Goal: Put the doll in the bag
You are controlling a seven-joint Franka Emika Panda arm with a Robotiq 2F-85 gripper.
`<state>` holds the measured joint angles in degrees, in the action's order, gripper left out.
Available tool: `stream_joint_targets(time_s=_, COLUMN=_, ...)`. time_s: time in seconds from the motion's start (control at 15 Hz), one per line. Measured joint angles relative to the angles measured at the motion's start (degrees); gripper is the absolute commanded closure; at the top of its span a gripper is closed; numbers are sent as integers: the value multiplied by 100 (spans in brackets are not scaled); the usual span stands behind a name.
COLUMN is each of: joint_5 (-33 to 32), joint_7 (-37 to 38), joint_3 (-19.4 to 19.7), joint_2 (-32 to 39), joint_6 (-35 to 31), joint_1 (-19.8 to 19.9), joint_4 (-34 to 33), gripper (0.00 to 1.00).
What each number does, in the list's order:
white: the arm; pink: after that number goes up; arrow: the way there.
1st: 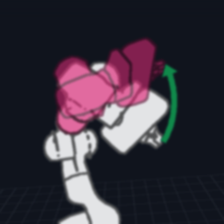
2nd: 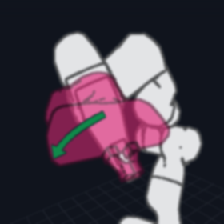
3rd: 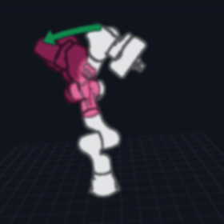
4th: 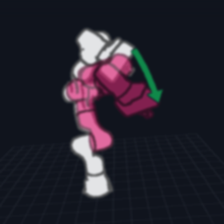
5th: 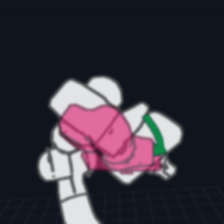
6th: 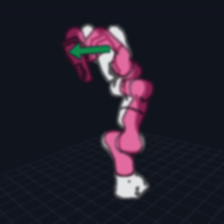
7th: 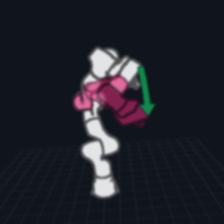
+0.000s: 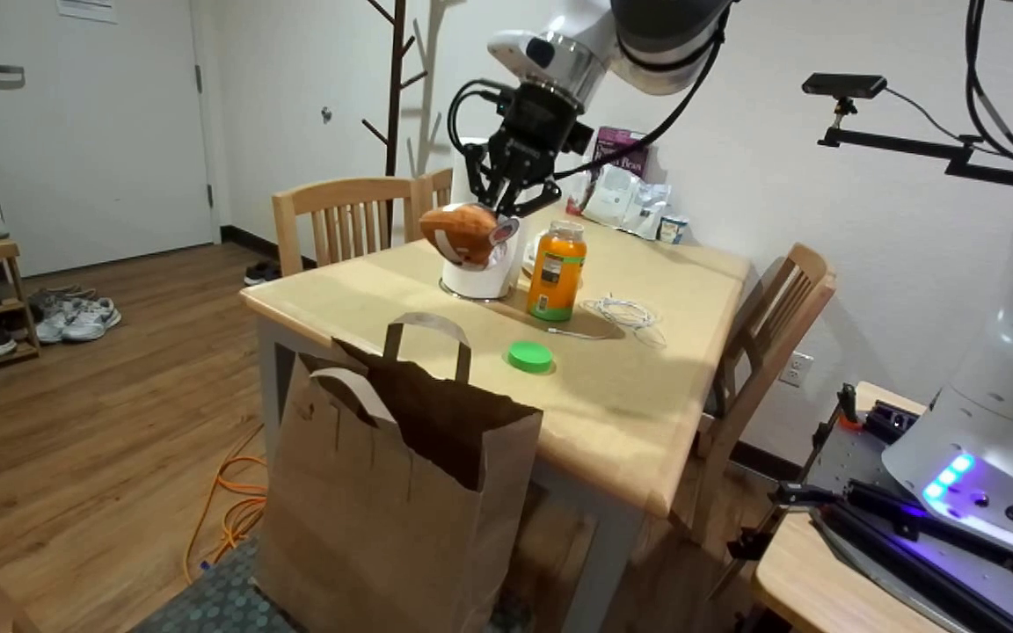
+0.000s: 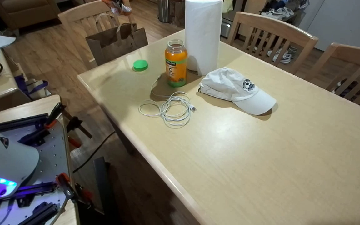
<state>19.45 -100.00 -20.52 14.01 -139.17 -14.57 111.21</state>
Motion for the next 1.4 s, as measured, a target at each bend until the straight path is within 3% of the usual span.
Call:
stream_joint_targets(time_s=0.4, joint_5=-729, joint_7=-319, joint_3=-209, joint_2=745, joint_6=802, joint_1=-224, joint_4=-729, gripper=96)
stream_joint_targets(time_s=0.73, joint_5=-1396, joint_7=-543, joint_3=-319, joint_2=1531, joint_6=1066, joint_1=-638, joint_4=-1375, gripper=96)
stream_joint_targets(time_s=1.07, joint_5=-2241, joint_7=-522, joint_3=-149, joint_2=2072, joint_6=953, joint_1=-1050, joint_4=-1926, gripper=97)
stream_joint_targets(time_s=1.4, joint_5=-2465, joint_7=-518, joint_3=-33, joint_2=2458, joint_6=147, joint_1=-1118, joint_4=-2123, gripper=97)
